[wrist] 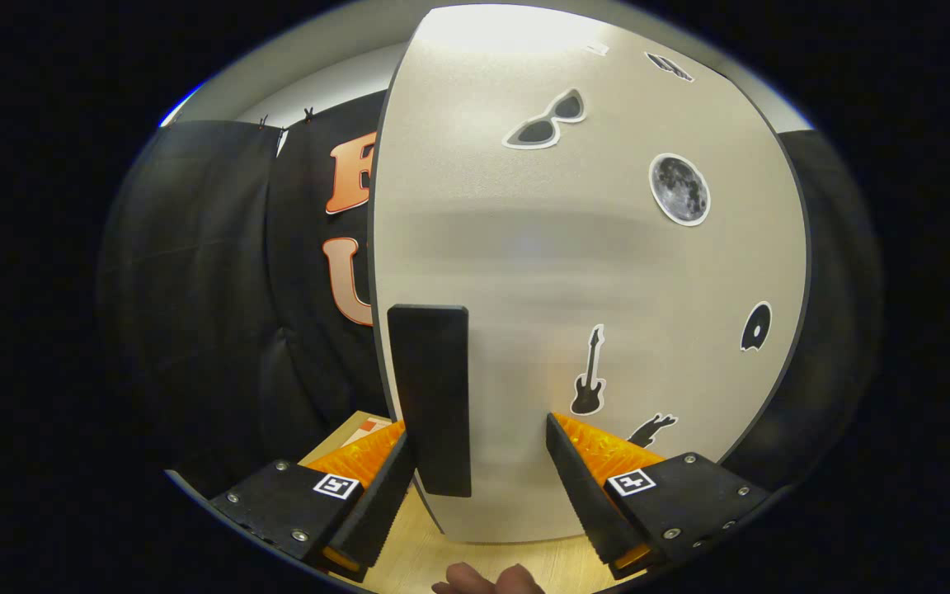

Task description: Open the shoe cabinet door, grab the shoes and put them into the shoe cabinet, then close the shoe cabinet door.

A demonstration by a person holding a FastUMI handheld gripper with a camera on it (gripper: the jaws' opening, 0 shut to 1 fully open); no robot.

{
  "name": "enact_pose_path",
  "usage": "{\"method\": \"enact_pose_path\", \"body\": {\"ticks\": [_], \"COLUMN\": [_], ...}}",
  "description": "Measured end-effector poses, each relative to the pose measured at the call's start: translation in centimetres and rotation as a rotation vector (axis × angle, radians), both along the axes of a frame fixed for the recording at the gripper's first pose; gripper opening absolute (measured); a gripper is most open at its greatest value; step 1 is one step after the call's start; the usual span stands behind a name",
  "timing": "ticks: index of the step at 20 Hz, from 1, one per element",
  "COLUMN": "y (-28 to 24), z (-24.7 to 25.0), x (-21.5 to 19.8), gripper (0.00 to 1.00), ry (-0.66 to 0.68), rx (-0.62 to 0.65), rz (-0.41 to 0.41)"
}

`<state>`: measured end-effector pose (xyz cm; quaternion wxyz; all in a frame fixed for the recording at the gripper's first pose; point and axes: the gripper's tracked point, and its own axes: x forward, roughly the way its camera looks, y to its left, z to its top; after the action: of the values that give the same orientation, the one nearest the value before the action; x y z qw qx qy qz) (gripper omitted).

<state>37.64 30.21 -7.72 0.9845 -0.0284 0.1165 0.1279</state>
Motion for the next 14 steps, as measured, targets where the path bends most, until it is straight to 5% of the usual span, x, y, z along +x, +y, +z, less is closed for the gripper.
{"method": "enact_pose_path", "body": {"ticks": [8,12,14], "y": [0.0,1.3,0.5], "z": [-0.5,0.9,2.0], "x": [0.0,-2.9,-4.7], "gripper": [0.95,0.94,0.94], "ry": [-0.008,0.037,-0.008], "rx": [0.027,0.201,0.18], "rz": [0.002,0.035,0.014]}}
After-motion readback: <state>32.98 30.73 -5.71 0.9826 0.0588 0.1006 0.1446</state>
